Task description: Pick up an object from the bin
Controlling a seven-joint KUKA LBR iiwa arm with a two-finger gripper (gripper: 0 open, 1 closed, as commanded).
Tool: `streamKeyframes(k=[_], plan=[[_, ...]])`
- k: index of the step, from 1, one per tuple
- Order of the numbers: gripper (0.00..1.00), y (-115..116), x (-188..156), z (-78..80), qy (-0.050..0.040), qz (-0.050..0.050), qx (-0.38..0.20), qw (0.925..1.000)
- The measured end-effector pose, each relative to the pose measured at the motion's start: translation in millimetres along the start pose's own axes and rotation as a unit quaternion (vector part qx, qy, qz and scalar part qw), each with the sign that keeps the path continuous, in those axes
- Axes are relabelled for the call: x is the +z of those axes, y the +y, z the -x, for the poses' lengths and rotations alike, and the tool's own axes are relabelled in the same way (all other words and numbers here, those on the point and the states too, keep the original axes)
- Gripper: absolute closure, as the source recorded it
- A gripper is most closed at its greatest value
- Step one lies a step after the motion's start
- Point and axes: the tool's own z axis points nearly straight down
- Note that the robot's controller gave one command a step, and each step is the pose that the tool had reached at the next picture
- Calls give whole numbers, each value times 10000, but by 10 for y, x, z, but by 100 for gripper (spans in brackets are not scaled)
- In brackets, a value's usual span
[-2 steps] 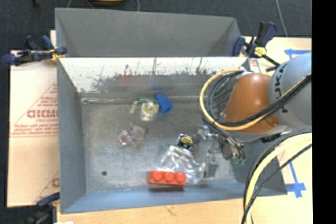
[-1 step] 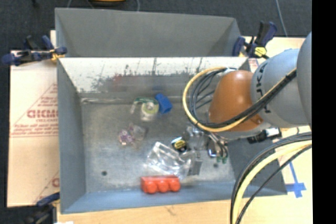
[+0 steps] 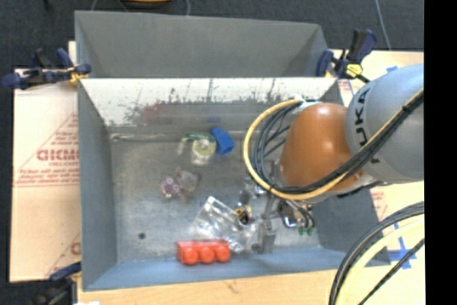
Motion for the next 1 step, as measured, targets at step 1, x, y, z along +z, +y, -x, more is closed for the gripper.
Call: streamKeyframes(k=[1], plan=[[0,54,457,93,-34,-4,636,9980]])
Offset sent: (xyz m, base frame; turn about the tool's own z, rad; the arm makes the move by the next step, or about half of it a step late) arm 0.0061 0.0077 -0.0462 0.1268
